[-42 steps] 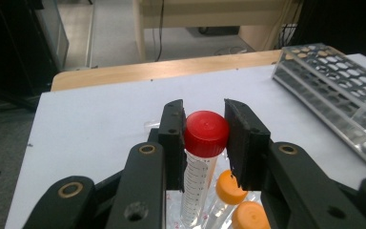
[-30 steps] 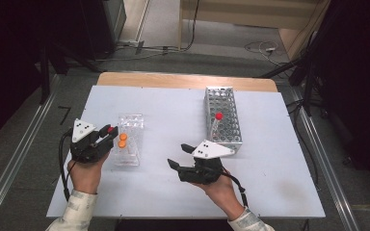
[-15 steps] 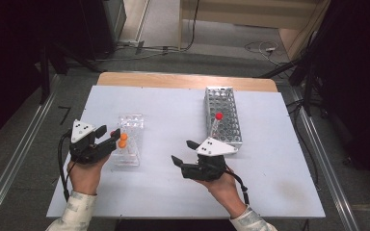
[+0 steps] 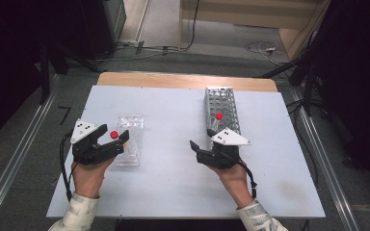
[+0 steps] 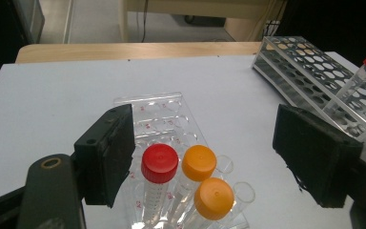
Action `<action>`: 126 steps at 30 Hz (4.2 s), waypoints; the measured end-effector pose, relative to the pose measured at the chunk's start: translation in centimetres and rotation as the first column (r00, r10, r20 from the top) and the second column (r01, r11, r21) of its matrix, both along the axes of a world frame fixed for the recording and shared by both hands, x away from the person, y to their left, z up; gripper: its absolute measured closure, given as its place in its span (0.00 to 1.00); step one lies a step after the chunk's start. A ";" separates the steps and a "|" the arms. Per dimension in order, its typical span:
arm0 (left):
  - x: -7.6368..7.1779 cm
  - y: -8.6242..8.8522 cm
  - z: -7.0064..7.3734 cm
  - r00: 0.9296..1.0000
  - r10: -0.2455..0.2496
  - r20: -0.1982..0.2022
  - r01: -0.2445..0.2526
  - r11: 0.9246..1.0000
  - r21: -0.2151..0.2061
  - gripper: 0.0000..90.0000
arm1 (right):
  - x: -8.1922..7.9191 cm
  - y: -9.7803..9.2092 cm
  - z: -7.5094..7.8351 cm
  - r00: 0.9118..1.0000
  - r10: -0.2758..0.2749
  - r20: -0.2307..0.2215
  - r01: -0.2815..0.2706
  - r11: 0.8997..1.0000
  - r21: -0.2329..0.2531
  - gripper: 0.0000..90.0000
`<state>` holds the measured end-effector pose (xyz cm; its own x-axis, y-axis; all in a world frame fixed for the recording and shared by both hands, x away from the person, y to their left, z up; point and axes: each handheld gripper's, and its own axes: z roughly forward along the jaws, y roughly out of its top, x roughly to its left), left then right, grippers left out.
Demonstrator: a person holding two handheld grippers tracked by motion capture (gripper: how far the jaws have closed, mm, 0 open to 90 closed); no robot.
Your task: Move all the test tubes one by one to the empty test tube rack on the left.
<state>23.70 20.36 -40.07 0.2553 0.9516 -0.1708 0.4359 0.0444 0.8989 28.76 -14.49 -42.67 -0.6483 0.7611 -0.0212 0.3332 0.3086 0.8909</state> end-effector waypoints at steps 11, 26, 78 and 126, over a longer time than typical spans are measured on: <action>-0.3 0.1 0.3 1.000 0.006 0.019 -0.006 1.000 -0.003 0.25 | 1.7 -2.2 -0.3 0.991 -0.135 -0.001 0.135 0.991 0.001 0.32; -0.4 0.1 0.4 1.000 0.016 0.024 -0.016 1.000 0.004 0.26 | 5.5 -2.5 -2.1 0.973 -0.232 -0.012 0.232 0.973 0.012 0.54; -1.1 -1.9 0.9 0.996 -0.080 0.035 0.080 0.997 0.002 0.26 | 0.2 -1.0 2.0 1.000 -0.006 0.028 0.005 0.998 0.068 0.79; -2.2 -9.8 -1.6 0.920 -0.392 0.027 0.389 0.918 0.079 0.68 | -4.1 6.9 -1.6 0.960 0.276 -0.042 -0.276 0.961 -0.013 0.79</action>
<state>21.47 10.57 -41.64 0.6145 0.7840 -0.0879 0.3682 -0.1865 0.9108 24.64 -7.55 -44.23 -0.8337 0.5522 -0.0039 0.2677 0.4103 0.8718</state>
